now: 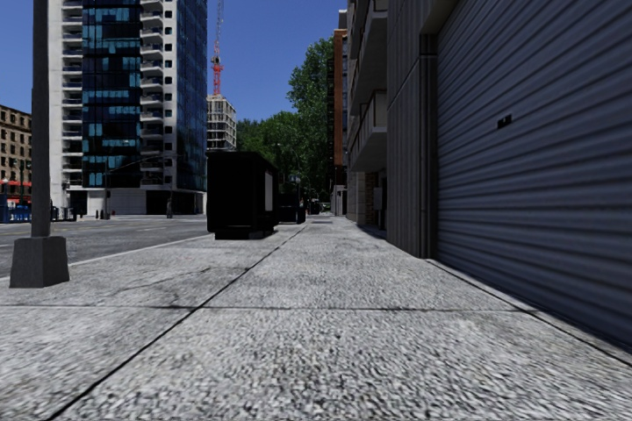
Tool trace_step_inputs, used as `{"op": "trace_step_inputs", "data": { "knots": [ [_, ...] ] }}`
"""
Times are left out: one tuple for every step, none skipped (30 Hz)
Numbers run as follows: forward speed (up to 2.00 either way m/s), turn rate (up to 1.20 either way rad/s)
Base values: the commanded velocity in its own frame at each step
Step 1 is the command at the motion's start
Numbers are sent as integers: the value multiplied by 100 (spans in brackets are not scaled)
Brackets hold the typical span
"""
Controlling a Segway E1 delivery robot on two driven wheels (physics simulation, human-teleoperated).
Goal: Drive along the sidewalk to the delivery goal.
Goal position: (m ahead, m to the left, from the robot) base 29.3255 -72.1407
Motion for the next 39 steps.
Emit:
{"op": "trace_step_inputs", "data": {
  "knots": [
    [200, 0],
    [200, 0],
    [200, 0],
    [200, 0],
    [200, 0],
    [200, 0],
    [200, 0],
    [200, 0],
    [200, 0],
    [200, 0],
    [200, 0],
    [200, 0],
    [200, 0],
    [200, 0],
    [200, 0],
    [200, 0],
    [200, 0],
    [200, 0],
    [200, 0],
    [200, 0],
    [200, 0],
    [200, 0],
    [200, 0],
    [200, 0],
    [200, 0],
    [200, 0],
    [200, 0],
    [200, 0],
    [200, 0],
    [200, 0],
    [200, 0],
    [200, 0],
    [200, 0],
    [200, 0],
    [200, 0],
    [200, 0],
    [200, 0],
    [200, 0],
    [200, 0]
  ]
}}
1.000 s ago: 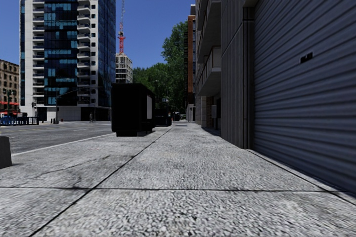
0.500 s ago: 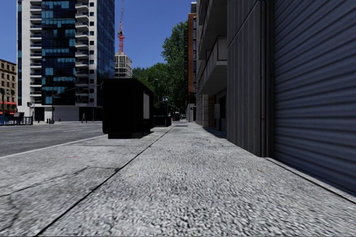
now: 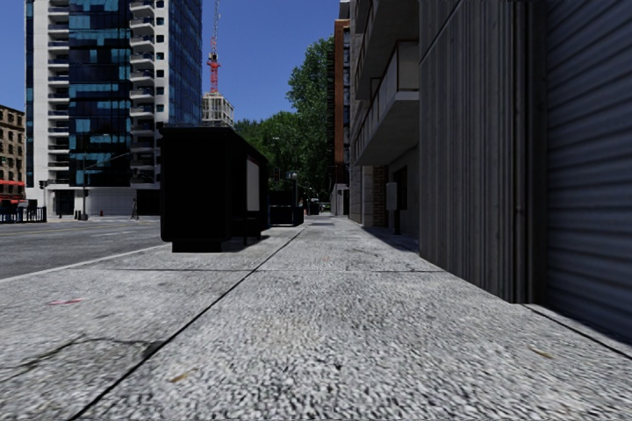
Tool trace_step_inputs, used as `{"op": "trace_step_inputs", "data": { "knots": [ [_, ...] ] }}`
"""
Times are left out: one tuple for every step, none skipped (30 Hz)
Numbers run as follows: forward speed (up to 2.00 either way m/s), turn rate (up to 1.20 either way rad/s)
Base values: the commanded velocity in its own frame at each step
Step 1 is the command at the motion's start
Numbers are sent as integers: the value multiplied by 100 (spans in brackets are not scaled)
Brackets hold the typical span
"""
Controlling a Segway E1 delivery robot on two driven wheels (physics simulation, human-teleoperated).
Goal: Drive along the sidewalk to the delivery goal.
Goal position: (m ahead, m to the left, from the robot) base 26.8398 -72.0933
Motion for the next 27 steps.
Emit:
{"op": "trace_step_inputs", "data": {
  "knots": [
    [200, 0],
    [200, 0],
    [200, 0],
    [200, 0],
    [200, 0],
    [200, 0],
    [200, 0],
    [200, 0],
    [200, 0],
    [200, 0],
    [200, 0],
    [200, 0],
    [200, 0],
    [200, 0],
    [200, 0],
    [200, 0],
    [200, 0],
    [200, 0],
    [200, 0],
    [200, 0],
    [200, 0],
    [200, 0],
    [200, 0],
    [200, 0],
    [200, 0],
    [200, 0],
    [200, 0]
  ]
}}
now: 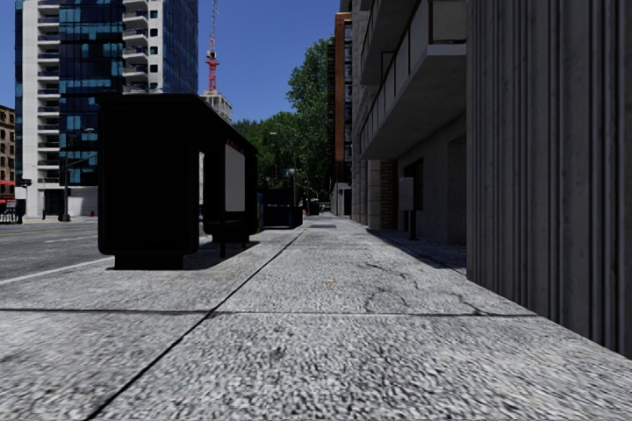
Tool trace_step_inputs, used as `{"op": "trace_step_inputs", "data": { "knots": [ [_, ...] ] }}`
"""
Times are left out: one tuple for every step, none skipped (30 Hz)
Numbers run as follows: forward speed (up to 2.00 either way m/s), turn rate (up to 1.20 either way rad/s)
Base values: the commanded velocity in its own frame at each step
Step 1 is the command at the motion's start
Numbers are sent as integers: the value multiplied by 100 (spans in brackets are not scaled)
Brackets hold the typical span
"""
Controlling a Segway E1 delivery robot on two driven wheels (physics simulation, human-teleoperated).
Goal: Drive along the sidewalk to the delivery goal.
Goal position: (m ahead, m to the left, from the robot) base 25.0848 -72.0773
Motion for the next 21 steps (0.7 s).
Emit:
{"op": "trace_step_inputs", "data": {
  "knots": [
    [200, 0],
    [200, 0],
    [200, 0],
    [200, 0],
    [200, 0],
    [200, 0],
    [200, 0],
    [200, 0],
    [200, 0],
    [200, 0],
    [200, 0],
    [200, 0],
    [200, 0],
    [200, 0],
    [200, 0],
    [200, 0],
    [200, 0],
    [200, 0],
    [200, 0],
    [200, 0],
    [200, 0]
  ]
}}
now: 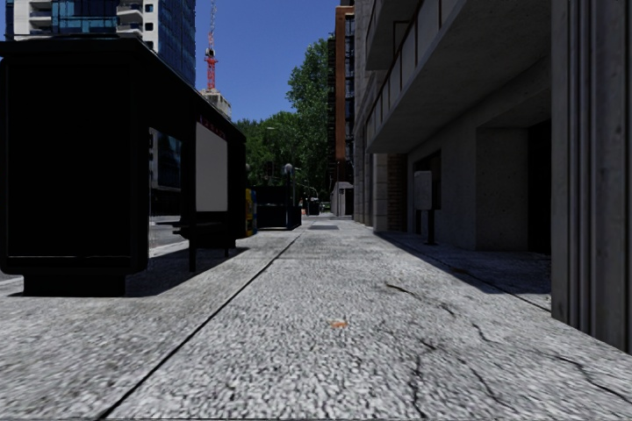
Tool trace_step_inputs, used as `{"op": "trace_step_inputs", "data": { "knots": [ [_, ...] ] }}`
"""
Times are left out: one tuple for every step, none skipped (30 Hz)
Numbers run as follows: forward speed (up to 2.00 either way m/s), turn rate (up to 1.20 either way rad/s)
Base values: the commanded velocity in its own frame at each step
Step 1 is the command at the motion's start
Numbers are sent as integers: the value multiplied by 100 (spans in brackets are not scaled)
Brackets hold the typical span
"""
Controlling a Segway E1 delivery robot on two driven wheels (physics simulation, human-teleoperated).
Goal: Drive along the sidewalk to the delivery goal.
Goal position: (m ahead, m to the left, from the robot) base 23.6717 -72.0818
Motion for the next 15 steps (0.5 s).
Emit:
{"op": "trace_step_inputs", "data": {
  "knots": [
    [200, 0],
    [200, 0],
    [200, 0],
    [200, 0],
    [200, 0],
    [200, 0],
    [200, 0],
    [200, 0],
    [200, 0],
    [200, 0],
    [200, 0],
    [200, 0],
    [200, 0],
    [200, 0],
    [200, 0]
  ]
}}
